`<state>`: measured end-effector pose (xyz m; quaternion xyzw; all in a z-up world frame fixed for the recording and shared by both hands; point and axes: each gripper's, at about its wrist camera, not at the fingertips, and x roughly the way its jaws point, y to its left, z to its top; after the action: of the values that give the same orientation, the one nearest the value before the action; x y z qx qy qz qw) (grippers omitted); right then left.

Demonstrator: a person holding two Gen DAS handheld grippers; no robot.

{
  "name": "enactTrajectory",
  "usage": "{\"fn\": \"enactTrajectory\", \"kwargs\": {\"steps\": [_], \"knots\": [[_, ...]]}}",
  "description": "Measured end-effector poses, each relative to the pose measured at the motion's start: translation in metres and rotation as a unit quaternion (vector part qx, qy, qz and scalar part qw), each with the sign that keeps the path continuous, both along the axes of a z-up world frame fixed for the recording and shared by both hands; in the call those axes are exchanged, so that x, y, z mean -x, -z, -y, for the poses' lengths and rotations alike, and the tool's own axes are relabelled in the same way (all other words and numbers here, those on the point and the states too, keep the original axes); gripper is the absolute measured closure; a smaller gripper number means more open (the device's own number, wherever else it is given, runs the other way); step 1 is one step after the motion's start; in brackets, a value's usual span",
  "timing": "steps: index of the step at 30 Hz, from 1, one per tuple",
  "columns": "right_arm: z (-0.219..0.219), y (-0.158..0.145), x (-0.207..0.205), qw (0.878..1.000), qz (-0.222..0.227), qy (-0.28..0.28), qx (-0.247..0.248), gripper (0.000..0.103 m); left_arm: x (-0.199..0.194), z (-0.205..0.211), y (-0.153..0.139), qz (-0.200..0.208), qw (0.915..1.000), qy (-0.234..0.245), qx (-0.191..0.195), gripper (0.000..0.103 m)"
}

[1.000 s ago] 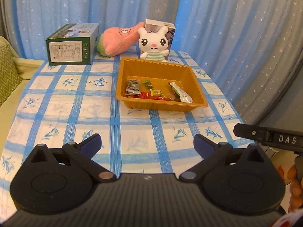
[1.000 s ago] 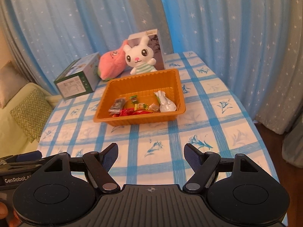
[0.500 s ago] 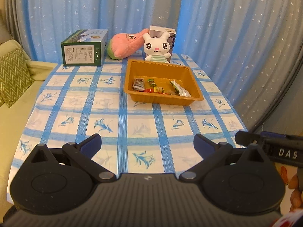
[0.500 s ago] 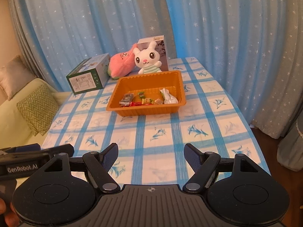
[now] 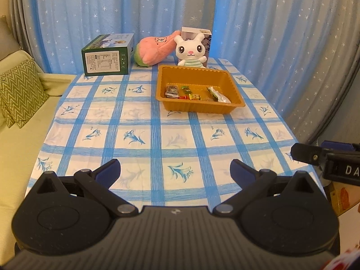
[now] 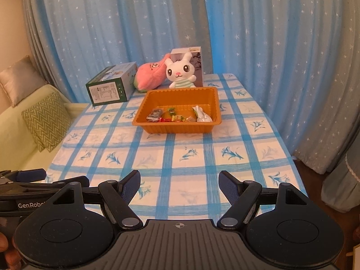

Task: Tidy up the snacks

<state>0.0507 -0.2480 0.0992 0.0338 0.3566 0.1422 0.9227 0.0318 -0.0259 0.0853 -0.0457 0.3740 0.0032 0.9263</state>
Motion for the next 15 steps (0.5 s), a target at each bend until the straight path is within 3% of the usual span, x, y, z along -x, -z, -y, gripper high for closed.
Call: {"fn": "enactTrajectory", "kwargs": {"steps": [15], "knots": [[-0.0039, 0.0103, 0.0054, 1.000, -0.012, -0.008, 0.006, 0.027, 0.0061, 0.0018, 0.0026, 0.000, 1.0000, 0.001, 0.007, 0.000]]}}
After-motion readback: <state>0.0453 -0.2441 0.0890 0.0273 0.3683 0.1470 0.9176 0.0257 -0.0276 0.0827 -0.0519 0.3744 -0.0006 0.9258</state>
